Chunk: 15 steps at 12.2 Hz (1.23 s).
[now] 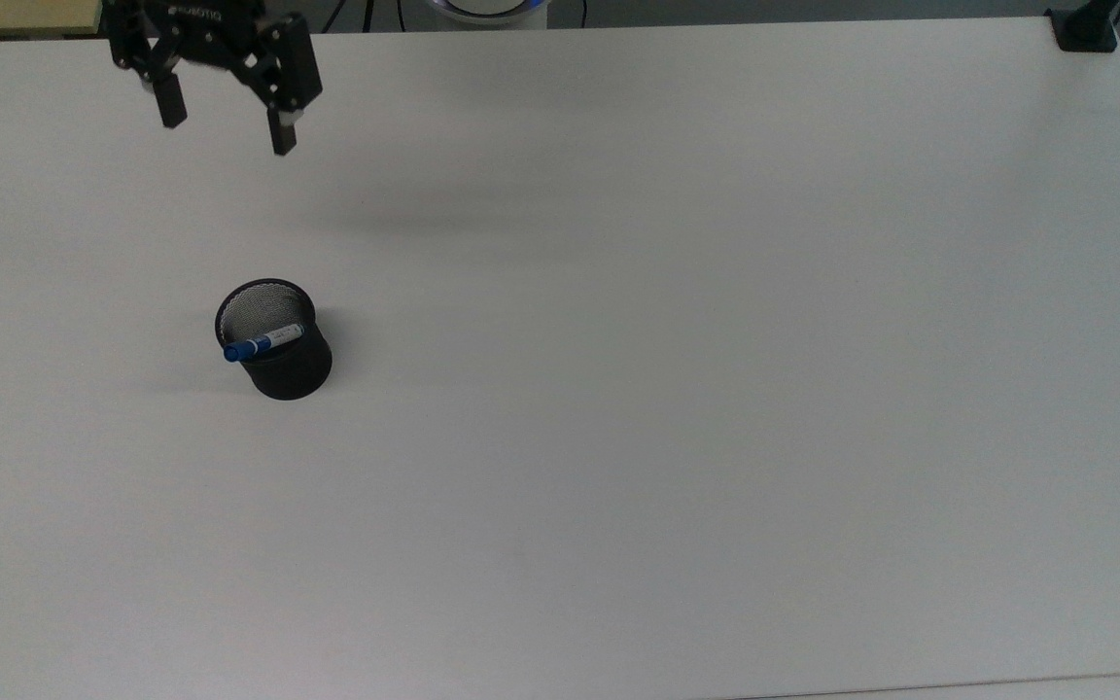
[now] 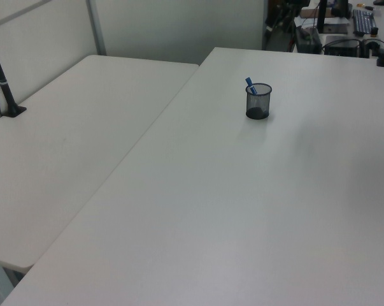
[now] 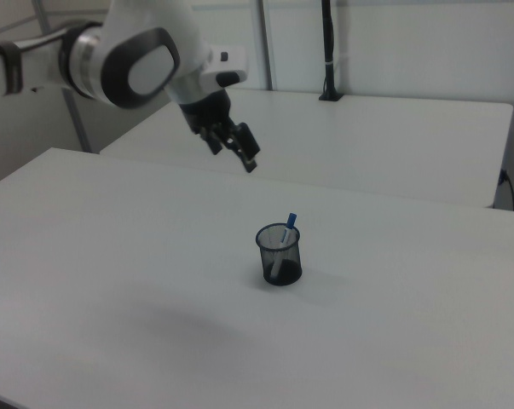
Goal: Insert the marker
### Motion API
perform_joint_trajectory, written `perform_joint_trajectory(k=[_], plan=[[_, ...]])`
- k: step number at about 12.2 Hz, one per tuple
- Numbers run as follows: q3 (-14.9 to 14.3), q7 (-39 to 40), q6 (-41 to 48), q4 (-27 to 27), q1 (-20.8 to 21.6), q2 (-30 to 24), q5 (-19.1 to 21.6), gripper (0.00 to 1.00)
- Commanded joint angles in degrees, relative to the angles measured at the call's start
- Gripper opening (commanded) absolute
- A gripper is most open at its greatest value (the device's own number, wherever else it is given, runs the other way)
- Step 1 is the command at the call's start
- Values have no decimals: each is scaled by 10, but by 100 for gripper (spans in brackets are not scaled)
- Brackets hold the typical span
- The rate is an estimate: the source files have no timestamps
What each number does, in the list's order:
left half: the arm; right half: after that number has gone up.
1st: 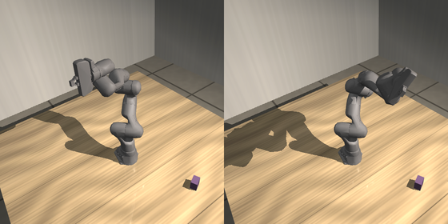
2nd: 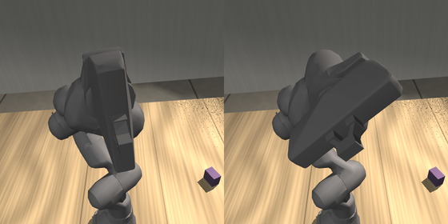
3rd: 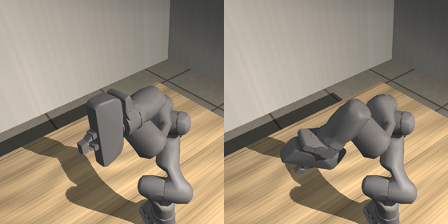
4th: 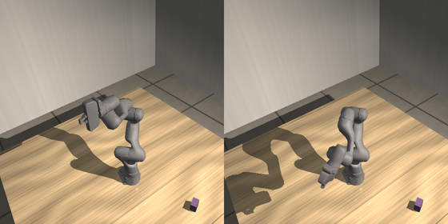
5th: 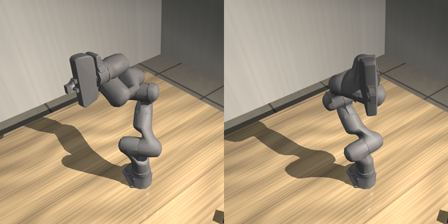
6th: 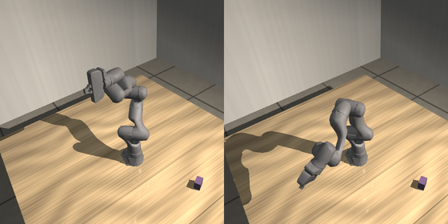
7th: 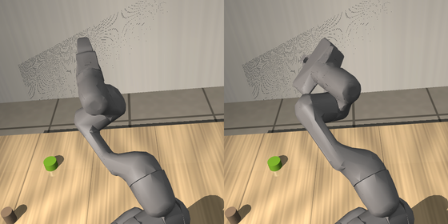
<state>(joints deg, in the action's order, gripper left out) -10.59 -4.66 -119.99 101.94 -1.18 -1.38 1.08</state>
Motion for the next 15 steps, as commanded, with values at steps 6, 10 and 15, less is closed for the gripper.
perform_joint_trajectory(k=[6, 10, 15], plan=[[27, 37, 193, -24, 1, -50, -3, 100], [63, 115, 189, -24, -24, -45, -25, 100], [63, 107, 193, -24, -22, -42, -23, 100]])
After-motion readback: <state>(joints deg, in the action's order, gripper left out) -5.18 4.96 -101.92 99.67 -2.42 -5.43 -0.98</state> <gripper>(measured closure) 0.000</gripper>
